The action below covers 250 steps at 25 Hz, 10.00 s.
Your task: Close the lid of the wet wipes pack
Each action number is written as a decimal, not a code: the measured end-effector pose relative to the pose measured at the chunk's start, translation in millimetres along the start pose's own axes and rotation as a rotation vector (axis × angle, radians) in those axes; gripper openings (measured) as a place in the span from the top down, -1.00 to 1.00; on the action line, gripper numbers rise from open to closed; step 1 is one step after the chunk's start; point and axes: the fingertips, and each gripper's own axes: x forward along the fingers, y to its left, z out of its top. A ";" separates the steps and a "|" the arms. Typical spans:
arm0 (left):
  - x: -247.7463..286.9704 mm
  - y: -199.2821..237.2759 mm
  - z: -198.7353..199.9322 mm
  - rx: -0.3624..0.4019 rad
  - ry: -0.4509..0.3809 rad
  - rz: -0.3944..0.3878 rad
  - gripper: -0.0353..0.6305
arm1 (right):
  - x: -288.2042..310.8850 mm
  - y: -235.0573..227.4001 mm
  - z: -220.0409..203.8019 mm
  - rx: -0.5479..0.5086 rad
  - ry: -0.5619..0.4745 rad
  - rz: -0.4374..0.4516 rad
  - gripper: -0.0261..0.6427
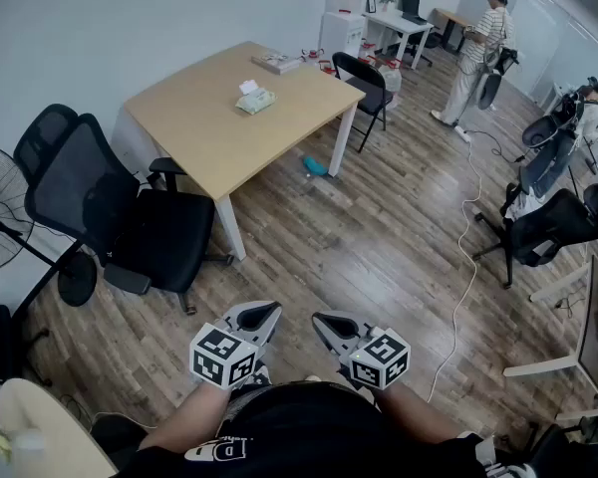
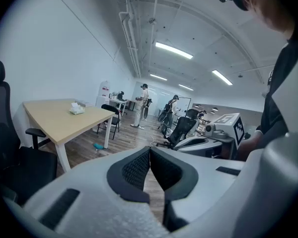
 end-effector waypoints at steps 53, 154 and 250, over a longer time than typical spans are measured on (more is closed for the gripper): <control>-29.0 170.3 6.4 -0.035 0.009 -0.027 0.84 | 164.2 -9.4 37.0 0.061 -0.013 -0.046 0.91; 336.6 650.9 269.4 0.031 0.025 0.178 0.83 | 501.0 -474.0 305.3 -0.040 0.076 -0.008 0.91; 580.5 786.4 228.7 0.302 0.555 0.178 0.54 | 538.1 -599.5 295.2 0.091 0.170 0.152 0.91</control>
